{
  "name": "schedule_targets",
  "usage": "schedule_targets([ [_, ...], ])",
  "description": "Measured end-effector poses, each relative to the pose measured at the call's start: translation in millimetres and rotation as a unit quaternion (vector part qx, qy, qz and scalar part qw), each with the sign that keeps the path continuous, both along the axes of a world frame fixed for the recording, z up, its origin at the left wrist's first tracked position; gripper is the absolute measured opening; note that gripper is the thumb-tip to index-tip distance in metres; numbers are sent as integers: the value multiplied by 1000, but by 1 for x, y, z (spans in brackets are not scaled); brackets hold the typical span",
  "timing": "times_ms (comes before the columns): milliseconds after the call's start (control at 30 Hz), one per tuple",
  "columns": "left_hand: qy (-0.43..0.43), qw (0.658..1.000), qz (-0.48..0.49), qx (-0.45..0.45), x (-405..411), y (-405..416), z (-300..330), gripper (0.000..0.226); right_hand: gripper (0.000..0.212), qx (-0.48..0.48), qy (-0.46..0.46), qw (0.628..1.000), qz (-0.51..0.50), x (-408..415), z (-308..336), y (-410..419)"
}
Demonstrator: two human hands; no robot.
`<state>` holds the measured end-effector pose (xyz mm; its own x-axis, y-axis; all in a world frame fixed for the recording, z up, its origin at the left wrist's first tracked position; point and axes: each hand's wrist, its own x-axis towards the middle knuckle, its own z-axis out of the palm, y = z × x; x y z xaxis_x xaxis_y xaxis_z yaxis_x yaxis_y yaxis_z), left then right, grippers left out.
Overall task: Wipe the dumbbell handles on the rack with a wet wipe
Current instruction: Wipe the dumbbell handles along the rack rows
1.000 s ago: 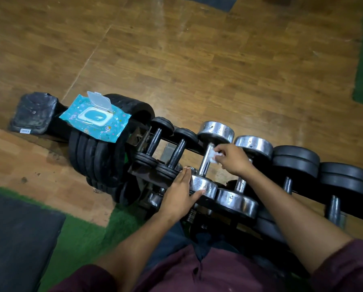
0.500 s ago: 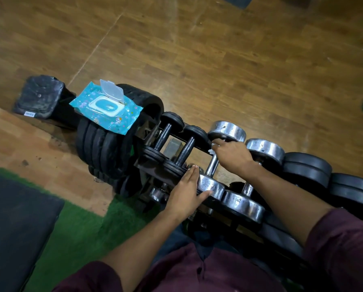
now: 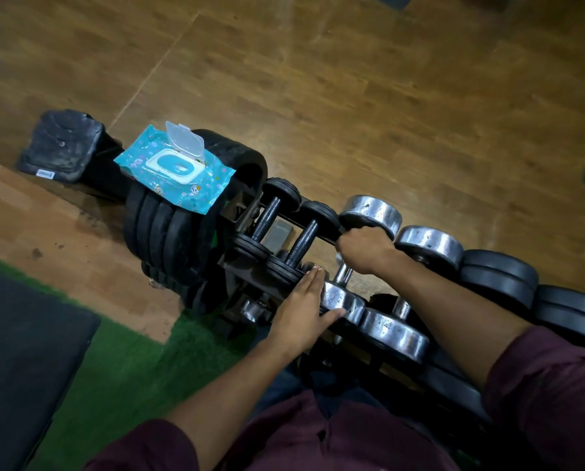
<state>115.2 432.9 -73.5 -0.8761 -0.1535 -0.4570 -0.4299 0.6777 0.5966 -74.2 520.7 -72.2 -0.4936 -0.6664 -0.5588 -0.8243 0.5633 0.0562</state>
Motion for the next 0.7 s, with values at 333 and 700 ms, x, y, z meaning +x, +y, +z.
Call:
schedule_targets([
  [333,-4,1000,0,0,0,0,-2,94,18,6,-22,999,29,4,-4,-3],
  [700,-7,1000,7,-1,0,1,-5,99,34,-25,-248,968,-34,8,-6,-6],
])
